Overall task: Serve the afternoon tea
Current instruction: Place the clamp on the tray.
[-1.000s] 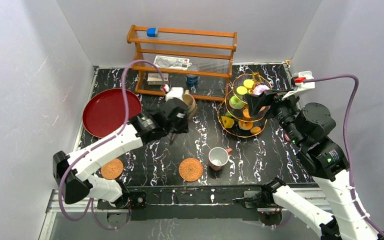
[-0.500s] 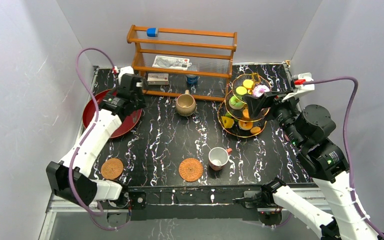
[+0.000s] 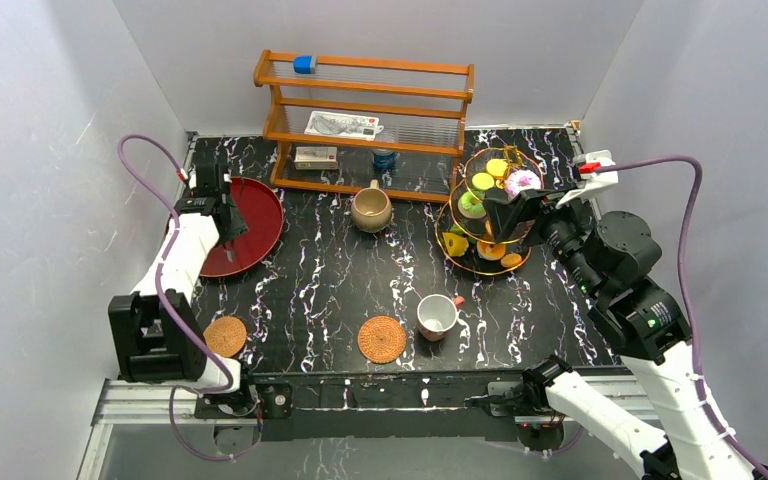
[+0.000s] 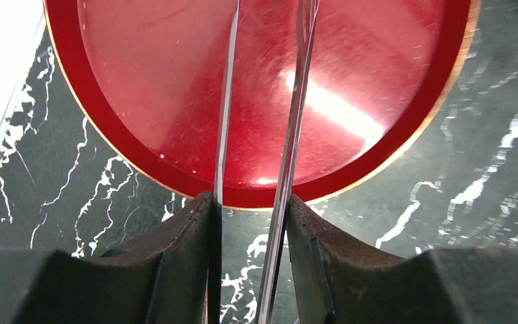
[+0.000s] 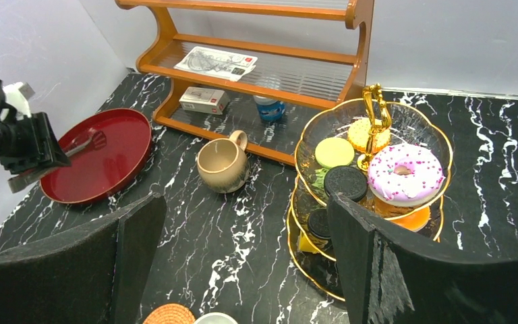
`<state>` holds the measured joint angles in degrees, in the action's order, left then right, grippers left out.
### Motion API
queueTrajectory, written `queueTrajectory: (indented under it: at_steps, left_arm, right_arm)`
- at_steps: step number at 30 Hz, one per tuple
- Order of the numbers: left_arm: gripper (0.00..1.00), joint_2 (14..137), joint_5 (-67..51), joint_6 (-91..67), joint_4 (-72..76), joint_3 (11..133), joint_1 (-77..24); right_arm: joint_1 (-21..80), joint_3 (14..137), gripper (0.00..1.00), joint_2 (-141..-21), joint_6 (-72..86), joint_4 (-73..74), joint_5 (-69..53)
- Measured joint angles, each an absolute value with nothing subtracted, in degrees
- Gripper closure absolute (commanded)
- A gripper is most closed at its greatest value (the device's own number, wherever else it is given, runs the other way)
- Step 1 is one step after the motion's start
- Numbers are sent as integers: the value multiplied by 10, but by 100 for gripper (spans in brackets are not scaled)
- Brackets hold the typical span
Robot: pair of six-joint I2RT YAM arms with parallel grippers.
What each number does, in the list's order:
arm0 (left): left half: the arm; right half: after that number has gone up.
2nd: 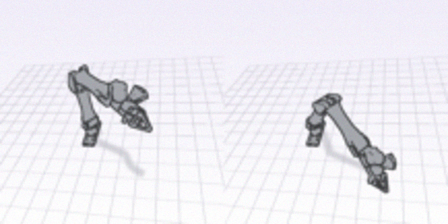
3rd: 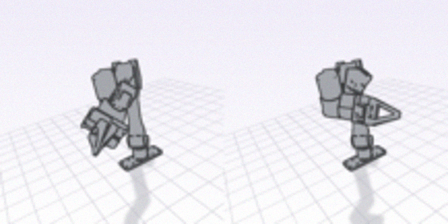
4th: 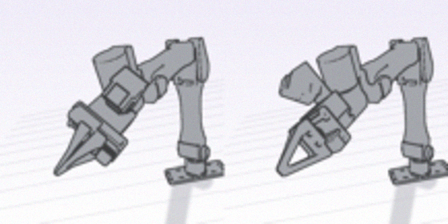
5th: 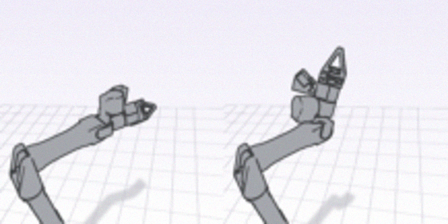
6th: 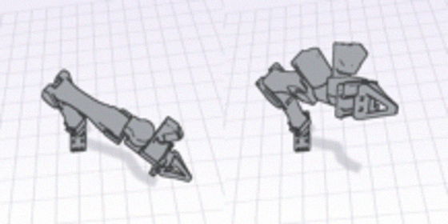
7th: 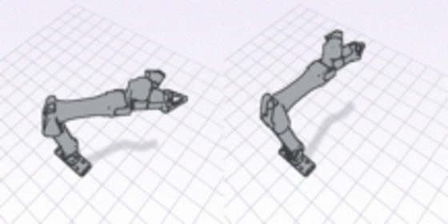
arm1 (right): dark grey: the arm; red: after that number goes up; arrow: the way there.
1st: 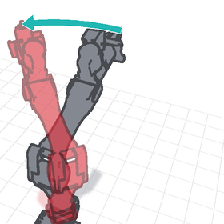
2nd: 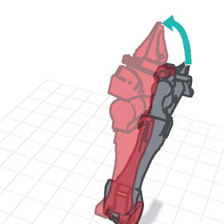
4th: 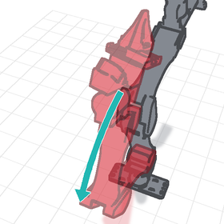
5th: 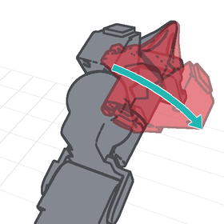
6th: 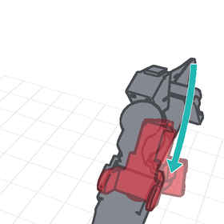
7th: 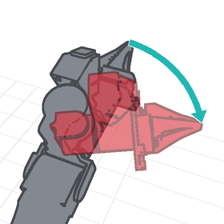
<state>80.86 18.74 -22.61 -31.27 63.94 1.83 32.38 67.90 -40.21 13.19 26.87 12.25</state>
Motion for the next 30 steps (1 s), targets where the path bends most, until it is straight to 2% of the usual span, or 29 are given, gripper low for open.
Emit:
queueTrajectory:
  at_steps: [8, 24, 30]
  left_arm:
    - [53, 841, 162, -226, -294, 592, 58]
    - [47, 870, 105, -231, -264, 565, 59]
    - [37, 870, 95, -232, -262, 563, 59]
  right_arm:
    - [324, 676, 1, -402, 136, 268, 118]
    - [324, 665, 1, -403, 152, 269, 114]
    - [324, 665, 1, -404, 162, 270, 114]
